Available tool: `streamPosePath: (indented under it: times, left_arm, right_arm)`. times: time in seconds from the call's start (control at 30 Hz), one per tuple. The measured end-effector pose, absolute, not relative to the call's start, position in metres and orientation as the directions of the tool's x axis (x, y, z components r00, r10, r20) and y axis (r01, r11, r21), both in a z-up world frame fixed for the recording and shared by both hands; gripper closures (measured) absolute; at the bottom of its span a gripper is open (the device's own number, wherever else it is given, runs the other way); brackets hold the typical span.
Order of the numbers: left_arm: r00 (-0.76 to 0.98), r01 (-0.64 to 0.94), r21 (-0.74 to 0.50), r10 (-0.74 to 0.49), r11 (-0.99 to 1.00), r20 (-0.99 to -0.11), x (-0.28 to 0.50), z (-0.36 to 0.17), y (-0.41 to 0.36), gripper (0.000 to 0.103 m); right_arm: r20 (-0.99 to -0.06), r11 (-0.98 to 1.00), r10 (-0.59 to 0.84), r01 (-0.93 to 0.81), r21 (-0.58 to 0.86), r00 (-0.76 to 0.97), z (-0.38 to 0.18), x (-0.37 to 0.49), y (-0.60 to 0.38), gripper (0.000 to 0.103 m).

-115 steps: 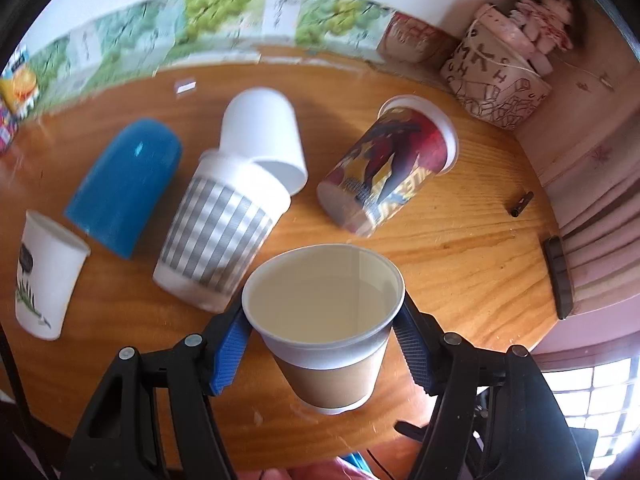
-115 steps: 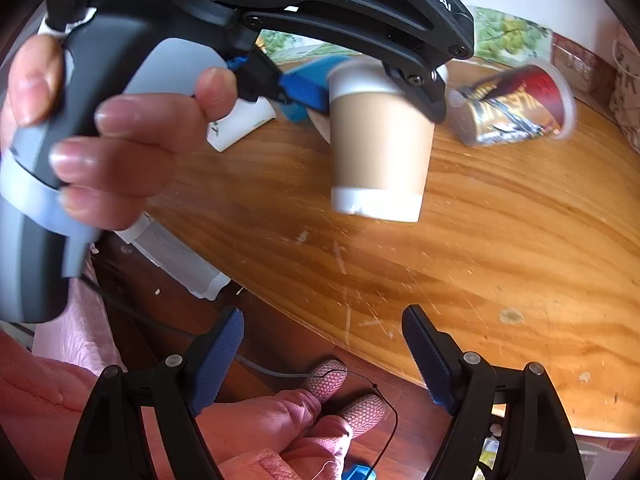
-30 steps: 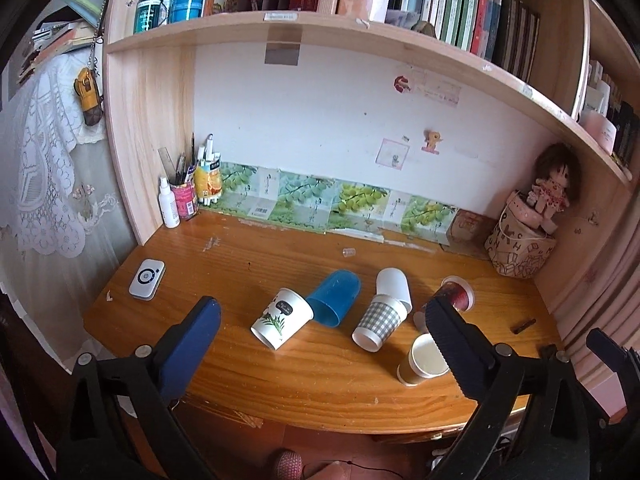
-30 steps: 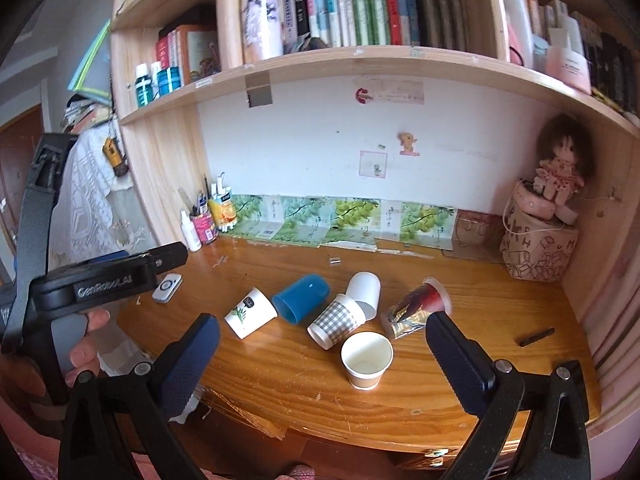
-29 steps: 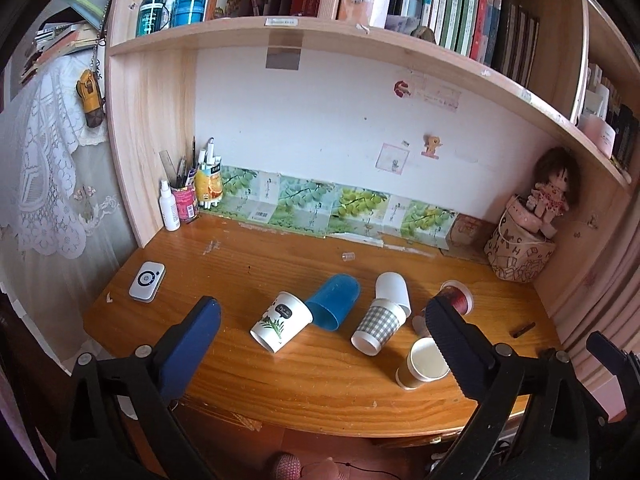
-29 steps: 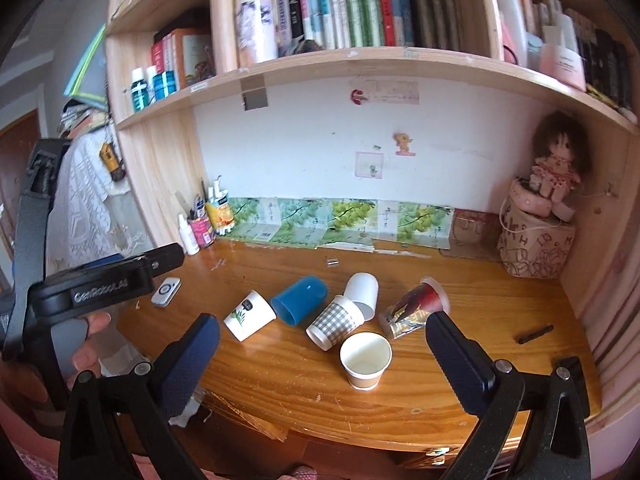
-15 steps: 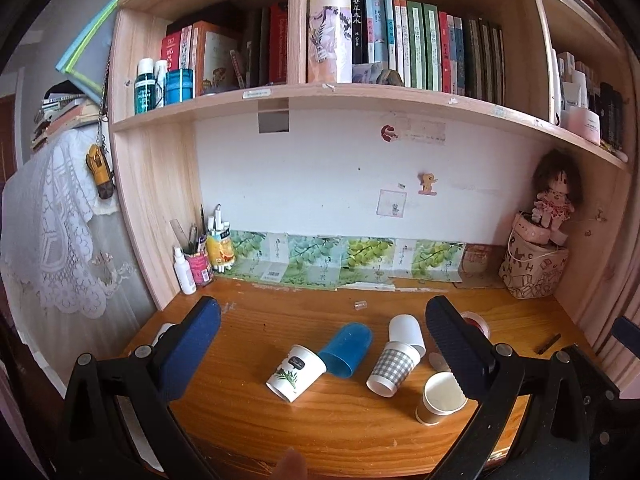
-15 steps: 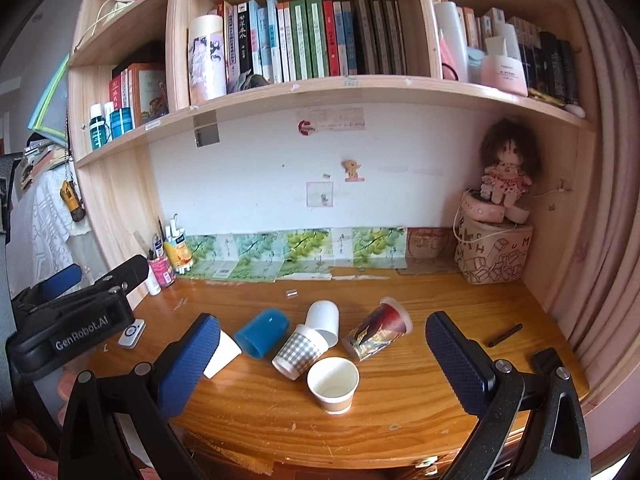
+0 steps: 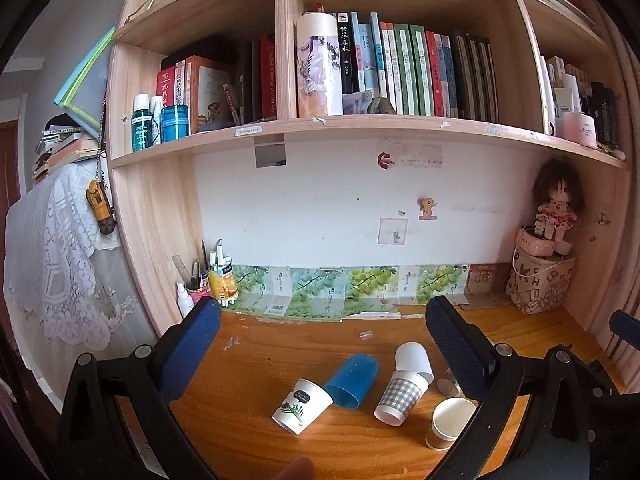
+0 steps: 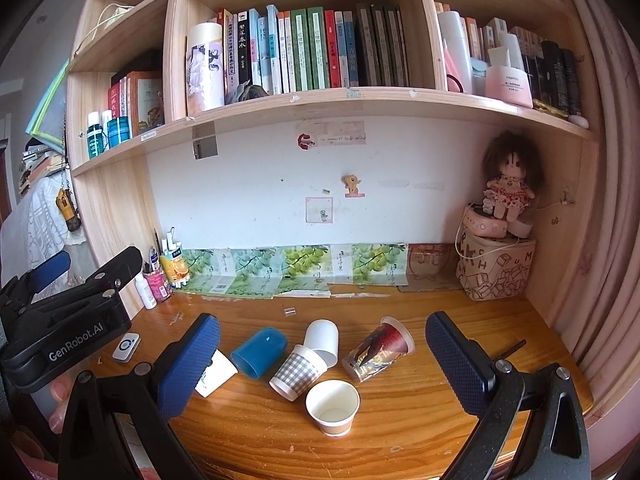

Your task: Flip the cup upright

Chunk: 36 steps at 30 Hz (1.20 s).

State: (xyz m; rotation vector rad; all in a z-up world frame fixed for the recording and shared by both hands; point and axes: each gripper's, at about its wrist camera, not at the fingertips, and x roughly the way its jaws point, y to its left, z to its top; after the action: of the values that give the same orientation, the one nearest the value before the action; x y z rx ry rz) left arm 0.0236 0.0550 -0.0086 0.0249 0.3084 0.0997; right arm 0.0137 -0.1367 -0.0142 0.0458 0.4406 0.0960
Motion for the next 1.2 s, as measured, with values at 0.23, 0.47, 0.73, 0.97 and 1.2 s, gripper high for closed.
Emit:
streamPosePath:
  times: [0.23,0.47,0.73,0.97,1.2]
  left_arm:
    - [0.958,-0.066,0.047,0.077,0.997,-0.277,0.033,-0.009,0.046,0.001]
    - [0.953,-0.053,0.052,0.066,0.997,-0.296,0.042,-0.015,0.041,0.001]
    - [0.946,-0.035,0.048,0.048,0.998,-0.321,0.051,-0.019,0.038,0.001]
    - [0.939,-0.009,0.036,0.021,0.999,-0.343,0.059,-0.021,0.035,0.001]
    - [0.936,0.002,0.025,0.007,1.000,-0.351,0.069,-0.023,0.033,0.001]
  right_arm:
    - [-0.421,0.996,0.081,-0.059,0.065,0.903,-0.016,0.023,-0.143,0.000]
    - [-0.436,0.996,0.081,-0.052,0.078,0.896,-0.023,0.032,-0.147,0.000]
    - [-0.460,0.996,0.080,-0.047,0.082,0.884,-0.027,0.039,-0.148,0.000]
    - [-0.479,0.997,0.062,-0.029,0.076,0.876,-0.029,0.044,-0.151,0.000]
    - [-0.495,0.998,0.055,-0.026,0.064,0.867,-0.031,0.053,-0.151,0.000]
